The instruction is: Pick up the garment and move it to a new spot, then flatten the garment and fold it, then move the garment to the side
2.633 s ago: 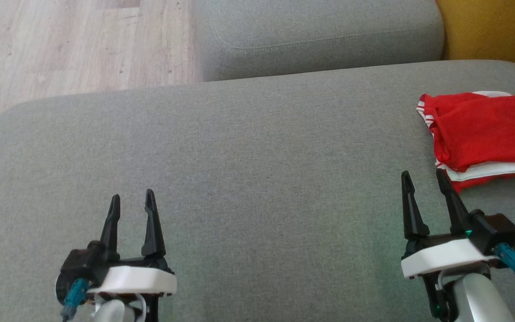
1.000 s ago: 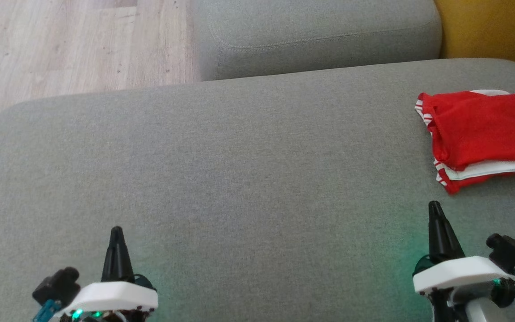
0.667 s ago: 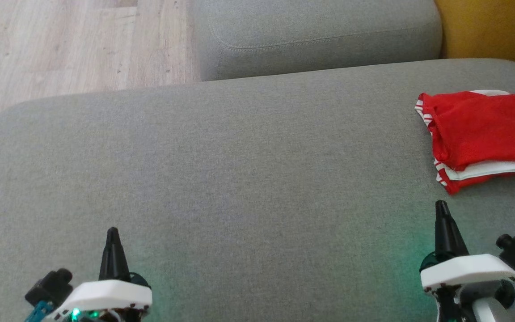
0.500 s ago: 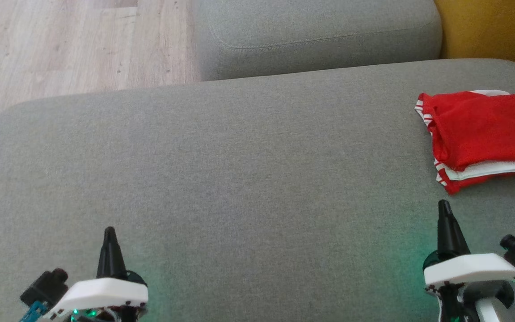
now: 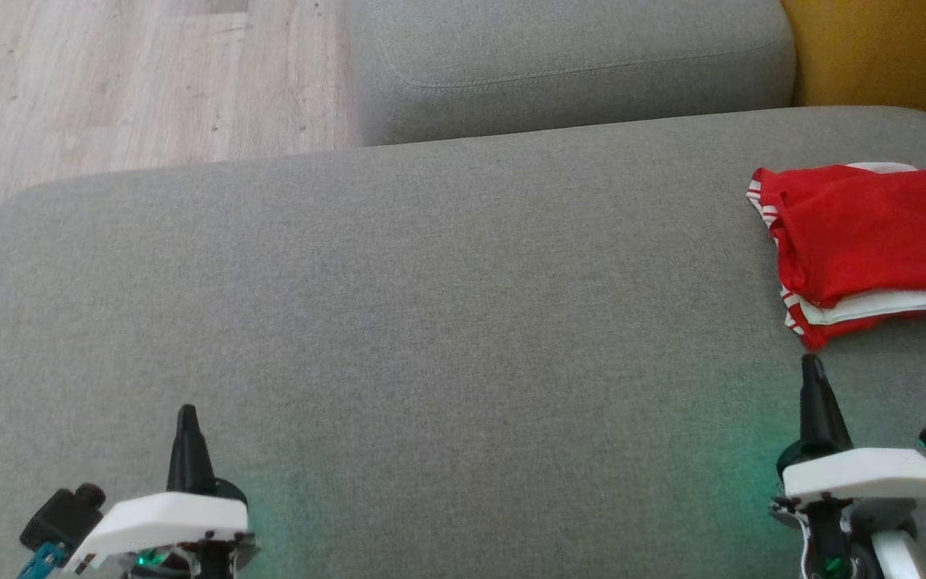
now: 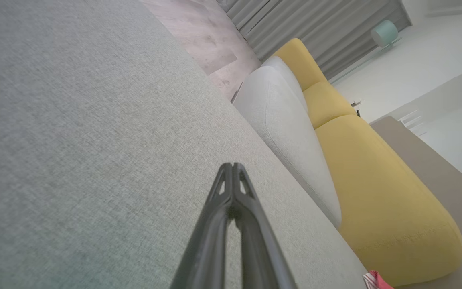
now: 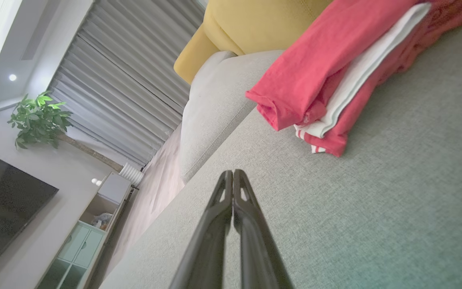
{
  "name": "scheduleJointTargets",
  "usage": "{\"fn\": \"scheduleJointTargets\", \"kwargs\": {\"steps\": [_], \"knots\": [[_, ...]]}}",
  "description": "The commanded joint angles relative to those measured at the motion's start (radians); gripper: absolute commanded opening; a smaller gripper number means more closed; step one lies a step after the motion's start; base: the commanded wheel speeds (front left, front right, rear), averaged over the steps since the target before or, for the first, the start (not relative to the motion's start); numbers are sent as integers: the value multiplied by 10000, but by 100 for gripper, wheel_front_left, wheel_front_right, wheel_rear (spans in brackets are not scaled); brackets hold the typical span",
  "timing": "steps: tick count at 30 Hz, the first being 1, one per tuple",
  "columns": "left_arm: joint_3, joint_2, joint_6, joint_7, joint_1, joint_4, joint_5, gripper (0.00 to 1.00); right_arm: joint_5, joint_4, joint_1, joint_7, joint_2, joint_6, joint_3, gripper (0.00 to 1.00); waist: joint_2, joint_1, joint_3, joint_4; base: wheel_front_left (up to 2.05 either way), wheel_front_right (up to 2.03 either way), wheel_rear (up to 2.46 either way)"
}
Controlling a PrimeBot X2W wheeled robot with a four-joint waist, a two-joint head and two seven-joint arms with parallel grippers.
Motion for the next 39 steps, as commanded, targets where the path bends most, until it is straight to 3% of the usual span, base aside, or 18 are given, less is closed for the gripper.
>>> {"fn": "scheduleJointTargets", "kwargs": {"steps": [1,39], "knots": [[306,35,-66,39,-480,-370,-218,0,270,-395,-503,72,-53,-4,15,0,0,-1,-1,1,0,0,0],[1124,56,-434,1157,-626,-660,-3859,0,4665,-663,-660,1177,-59,-6,-503,0,0,-1,-20,29,0,0,0]]}}
